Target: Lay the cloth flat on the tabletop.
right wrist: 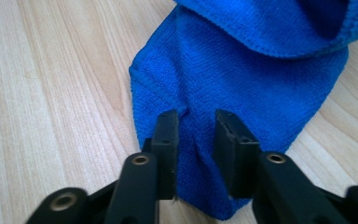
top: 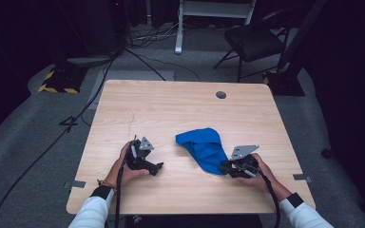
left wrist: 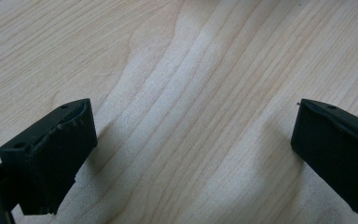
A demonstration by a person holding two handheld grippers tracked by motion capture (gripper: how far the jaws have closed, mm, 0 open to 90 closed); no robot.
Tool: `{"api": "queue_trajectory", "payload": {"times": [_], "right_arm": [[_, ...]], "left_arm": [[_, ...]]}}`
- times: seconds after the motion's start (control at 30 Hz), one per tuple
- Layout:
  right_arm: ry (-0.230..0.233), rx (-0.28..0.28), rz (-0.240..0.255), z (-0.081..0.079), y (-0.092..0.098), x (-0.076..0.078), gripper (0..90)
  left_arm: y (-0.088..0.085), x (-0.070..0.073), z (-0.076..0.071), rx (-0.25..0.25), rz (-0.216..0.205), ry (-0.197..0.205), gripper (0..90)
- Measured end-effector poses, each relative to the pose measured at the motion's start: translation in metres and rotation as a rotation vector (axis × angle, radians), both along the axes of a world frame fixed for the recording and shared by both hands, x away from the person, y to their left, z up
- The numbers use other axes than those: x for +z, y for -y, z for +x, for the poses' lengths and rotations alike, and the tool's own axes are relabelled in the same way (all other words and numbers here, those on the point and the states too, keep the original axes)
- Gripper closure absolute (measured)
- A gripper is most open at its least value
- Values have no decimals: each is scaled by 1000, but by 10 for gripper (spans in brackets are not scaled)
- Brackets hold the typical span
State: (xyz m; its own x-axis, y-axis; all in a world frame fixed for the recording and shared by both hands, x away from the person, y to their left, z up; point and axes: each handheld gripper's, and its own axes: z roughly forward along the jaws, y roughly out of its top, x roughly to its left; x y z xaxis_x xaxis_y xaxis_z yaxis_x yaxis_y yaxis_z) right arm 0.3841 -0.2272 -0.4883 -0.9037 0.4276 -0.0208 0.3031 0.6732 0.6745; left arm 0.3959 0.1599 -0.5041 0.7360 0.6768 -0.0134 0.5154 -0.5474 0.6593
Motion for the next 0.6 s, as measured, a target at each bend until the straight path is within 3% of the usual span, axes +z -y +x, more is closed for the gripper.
{"api": "queue_trajectory", "payload": {"times": [0.07,0.1,0.13,0.2,0.27,0.33,0.47,0.6], "right_arm": [[10,2,-6,0,-1,1,659],[25,-8,26,0,0,7,630],[25,-8,26,0,0,7,630],[47,-28,58,2,1,13,608],[62,-33,77,4,0,16,612],[70,-40,84,5,-3,19,613],[86,-23,96,8,-15,20,612],[100,6,106,10,-32,21,602]], "left_arm": [[0,0,1,-6,0,1,21],[-1,1,1,-5,-6,14,45],[-1,1,1,-5,-6,14,65],[1,3,6,-7,-40,14,204],[7,6,13,-3,-52,0,148],[14,9,18,-18,-56,18,198],[32,15,28,-28,-84,31,190],[53,16,35,-46,-70,79,226]]}}
